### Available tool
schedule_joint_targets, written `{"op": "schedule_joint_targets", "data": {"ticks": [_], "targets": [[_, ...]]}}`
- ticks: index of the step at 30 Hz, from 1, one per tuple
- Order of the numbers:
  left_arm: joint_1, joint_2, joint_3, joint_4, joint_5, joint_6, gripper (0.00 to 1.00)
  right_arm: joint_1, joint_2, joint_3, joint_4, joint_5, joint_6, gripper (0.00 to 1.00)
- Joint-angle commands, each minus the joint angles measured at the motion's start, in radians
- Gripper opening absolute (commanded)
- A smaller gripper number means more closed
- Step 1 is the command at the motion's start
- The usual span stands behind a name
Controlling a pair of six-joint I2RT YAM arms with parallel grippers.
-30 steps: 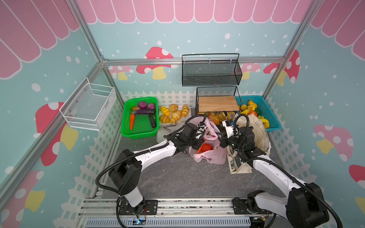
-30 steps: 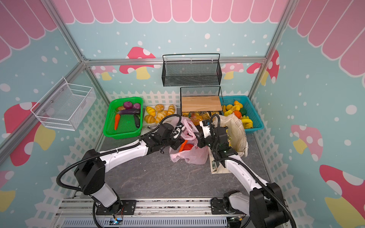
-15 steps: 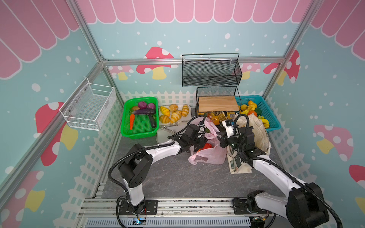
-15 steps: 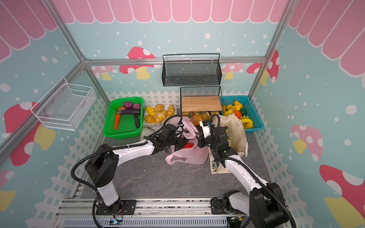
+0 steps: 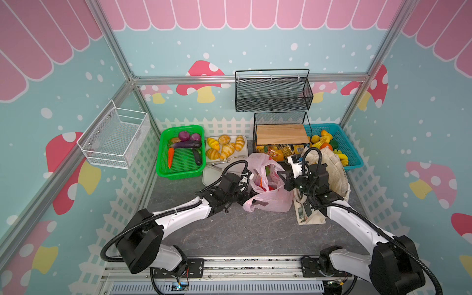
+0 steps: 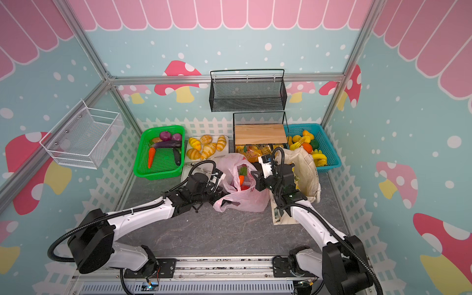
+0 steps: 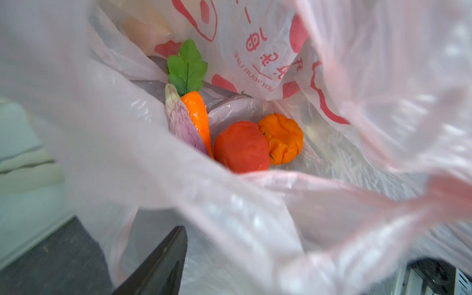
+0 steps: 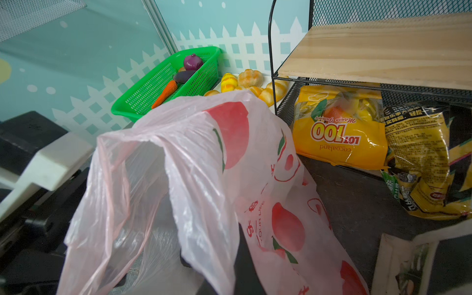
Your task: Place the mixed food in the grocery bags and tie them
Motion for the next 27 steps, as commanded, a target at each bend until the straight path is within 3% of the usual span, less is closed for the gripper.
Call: {"op": "schedule_joint_targets", "data": {"ticks": [1,4,10,13,16,19,23,27], "targets": [[0.041,-0.075,-0.090,-0.043,-0.038,-0.064,0.68,-0.007,0.007,-0.002,0.007,0.007,-0.016,0.00],[0.104,-0.112,-0.156,-0.032,-0.139,-0.200,0.71,-0.006,0.006,-0.003,0.007,0.011,-0.015,0.00],[0.144,0.021,-0.162,0.142,0.021,-0.325,0.72,-0.006,0.007,-0.006,0.009,0.007,-0.013,0.00],[0.141,0.104,-0.144,0.219,0.037,-0.368,0.67,-0.006,-0.006,-0.008,0.008,0.017,-0.016,0.00],[0.138,0.166,-0.133,0.300,0.055,-0.407,0.52,-0.006,-0.005,-0.009,0.008,0.018,-0.014,0.00],[0.132,0.186,-0.120,0.329,0.076,-0.413,0.27,-0.005,-0.006,-0.006,0.010,0.002,-0.005,0.00],[0.128,0.088,-0.171,0.388,0.131,-0.408,0.02,-0.005,-0.027,0.005,0.004,-0.009,0.002,0.00],[0.115,-0.096,-0.211,0.412,0.213,-0.457,0.00,-0.006,-0.065,0.046,-0.044,-0.004,0.004,0.00]]}}
